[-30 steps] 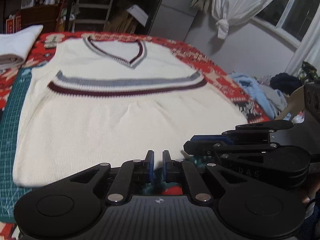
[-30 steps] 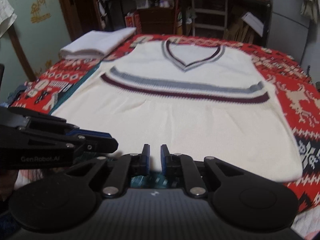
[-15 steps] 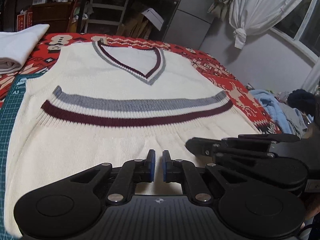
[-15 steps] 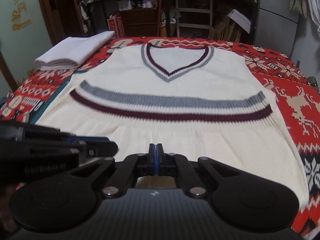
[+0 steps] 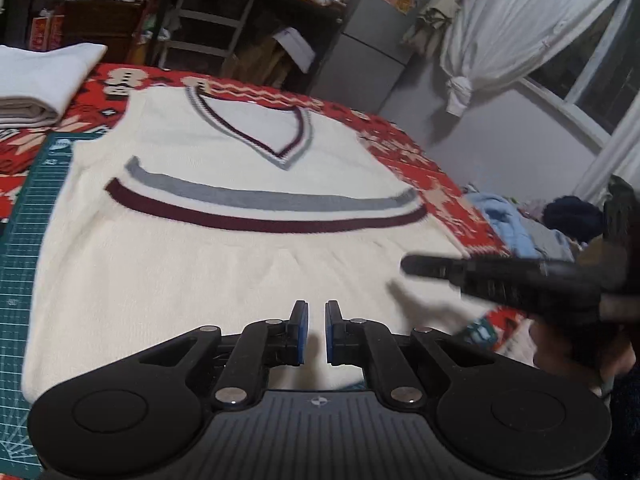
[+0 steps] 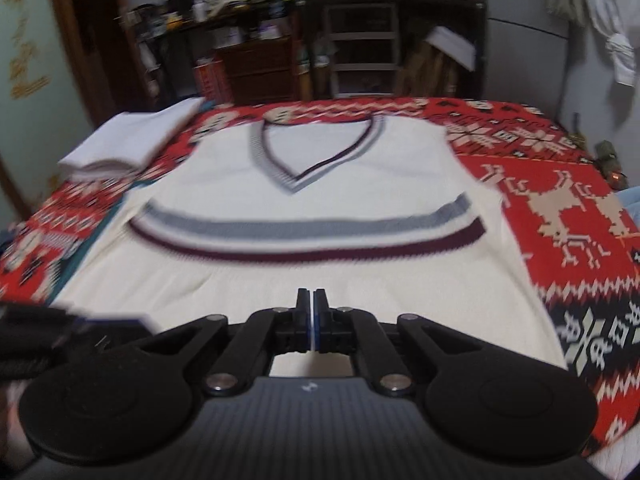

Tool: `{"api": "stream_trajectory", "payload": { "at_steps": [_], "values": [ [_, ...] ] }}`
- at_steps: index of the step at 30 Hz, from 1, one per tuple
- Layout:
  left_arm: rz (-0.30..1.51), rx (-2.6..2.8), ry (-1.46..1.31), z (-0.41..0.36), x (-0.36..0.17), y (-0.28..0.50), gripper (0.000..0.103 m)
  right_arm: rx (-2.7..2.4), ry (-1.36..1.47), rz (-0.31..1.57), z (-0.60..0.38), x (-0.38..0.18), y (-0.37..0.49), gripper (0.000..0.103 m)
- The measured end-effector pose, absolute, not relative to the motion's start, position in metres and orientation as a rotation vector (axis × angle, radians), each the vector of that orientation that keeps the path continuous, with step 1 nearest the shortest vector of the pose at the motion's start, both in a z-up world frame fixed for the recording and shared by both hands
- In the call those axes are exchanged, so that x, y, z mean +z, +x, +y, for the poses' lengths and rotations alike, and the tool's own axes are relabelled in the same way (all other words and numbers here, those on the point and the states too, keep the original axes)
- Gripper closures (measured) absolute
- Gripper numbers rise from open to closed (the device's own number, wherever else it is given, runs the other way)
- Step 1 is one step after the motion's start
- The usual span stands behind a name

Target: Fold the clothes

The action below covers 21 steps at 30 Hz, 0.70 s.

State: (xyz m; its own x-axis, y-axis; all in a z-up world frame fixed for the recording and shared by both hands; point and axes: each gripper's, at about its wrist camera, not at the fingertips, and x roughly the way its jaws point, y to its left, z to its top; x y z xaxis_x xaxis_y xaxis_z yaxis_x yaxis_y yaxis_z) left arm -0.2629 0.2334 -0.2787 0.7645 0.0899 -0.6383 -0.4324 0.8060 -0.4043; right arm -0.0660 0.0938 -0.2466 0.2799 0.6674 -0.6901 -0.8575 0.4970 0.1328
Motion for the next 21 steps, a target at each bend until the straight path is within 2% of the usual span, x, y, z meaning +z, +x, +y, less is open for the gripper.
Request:
{"api": "stream_trajectory", "payload": {
  "at_steps": [7,16,21],
  "values": [
    [0.635,0.405,-0.516,0.251,-0.281,-0.272,0.096,1.02,-0.302,0.81,0.099,-0.27,-0.054,0.102],
    [0.647,0.424,-0.566,0.259,-0.29,-0.285,0.096,1.039,-0.333,0.888,0.02,-0.262,-0.094,0.102],
    [0.637,0.461,-0.514,0.262,-0.282,-0.287,0.096,1.023,-0.286,0.855,0.02,-0.245,-0.086,0.096]
  ]
}}
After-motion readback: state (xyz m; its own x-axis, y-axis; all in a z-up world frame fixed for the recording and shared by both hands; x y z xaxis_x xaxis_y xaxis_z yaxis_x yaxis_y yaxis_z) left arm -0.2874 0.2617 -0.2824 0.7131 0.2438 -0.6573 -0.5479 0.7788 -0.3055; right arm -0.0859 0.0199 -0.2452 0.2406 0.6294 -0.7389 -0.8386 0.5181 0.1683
